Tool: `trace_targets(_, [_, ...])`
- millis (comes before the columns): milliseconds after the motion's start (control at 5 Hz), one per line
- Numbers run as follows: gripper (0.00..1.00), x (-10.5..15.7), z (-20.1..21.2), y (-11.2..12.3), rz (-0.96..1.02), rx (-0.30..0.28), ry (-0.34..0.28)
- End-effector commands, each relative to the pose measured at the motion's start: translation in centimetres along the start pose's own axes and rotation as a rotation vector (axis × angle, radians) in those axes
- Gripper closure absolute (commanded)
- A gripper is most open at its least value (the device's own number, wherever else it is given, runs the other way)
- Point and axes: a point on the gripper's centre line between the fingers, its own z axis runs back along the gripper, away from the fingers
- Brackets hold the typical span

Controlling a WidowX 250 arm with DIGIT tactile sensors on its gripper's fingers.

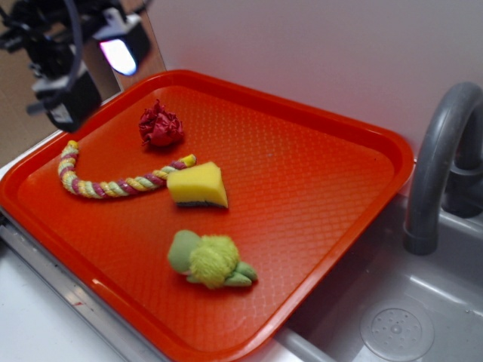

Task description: Grab the green animal.

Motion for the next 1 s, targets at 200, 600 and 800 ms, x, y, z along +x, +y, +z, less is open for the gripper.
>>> trace_targets(200, [0.0, 3.2, -5.4, -4.6, -0.151, -0.111, 0.1])
trace_targets(600, [0.0, 3.6, -10.6, -6.2, -0.096, -0.052, 0.282])
trace_targets(800, [0.0, 3.6, -12.7, -6.6, -0.037, 0.043, 0.383])
